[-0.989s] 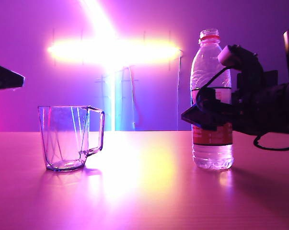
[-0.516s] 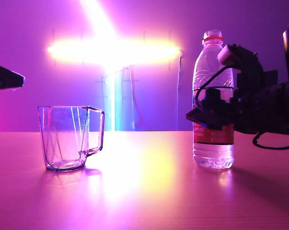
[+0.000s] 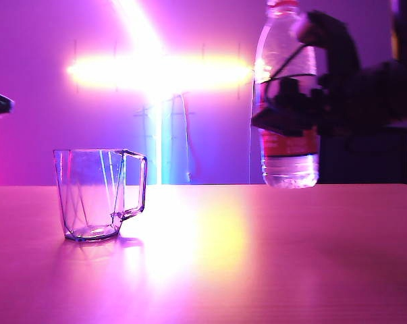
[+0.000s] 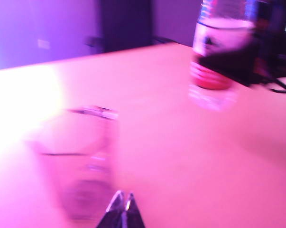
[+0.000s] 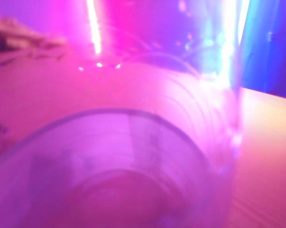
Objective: Pick up the mineral water bottle on the table and pour water into the mug until it's half full.
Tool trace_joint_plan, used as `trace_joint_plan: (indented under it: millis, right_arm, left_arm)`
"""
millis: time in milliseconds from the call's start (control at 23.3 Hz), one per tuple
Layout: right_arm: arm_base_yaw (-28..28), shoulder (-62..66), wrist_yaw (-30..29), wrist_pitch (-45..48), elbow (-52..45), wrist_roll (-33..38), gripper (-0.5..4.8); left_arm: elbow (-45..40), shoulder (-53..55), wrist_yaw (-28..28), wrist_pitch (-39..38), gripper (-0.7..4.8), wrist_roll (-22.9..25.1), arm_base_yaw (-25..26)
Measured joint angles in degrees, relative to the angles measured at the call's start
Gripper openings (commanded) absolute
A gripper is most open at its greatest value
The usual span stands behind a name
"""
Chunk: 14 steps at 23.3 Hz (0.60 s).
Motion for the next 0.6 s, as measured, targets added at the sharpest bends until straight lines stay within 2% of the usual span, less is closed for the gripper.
trace_joint_plan:
  millis: [172, 258, 430, 602]
  right_arm:
    - [4.2, -0.79, 0.09, -20.57, 10.21, -10.14, 2.77]
    - [5.9, 0.28, 1.4, -26.18, 15.19, -15.15, 2.77]
    - [7.63, 3.28, 3.26, -32.81, 21.68, -23.06, 2.78]
    - [10.4, 7.82, 10.16, -38.12, 27.15, -32.55, 2.78]
  left_arm:
    - [0.0, -0.55, -0.2, -0.09, -0.02, 0.0, 4.2]
    - [0.0, -0.55, -0.15, -0.11, -0.02, 0.0, 6.45]
    - [0.0, -0.55, -0.09, -0.09, -0.02, 0.0, 9.29]
    - [0.0, -0.55, -0.17, -0.09, -0.02, 0.0, 10.01]
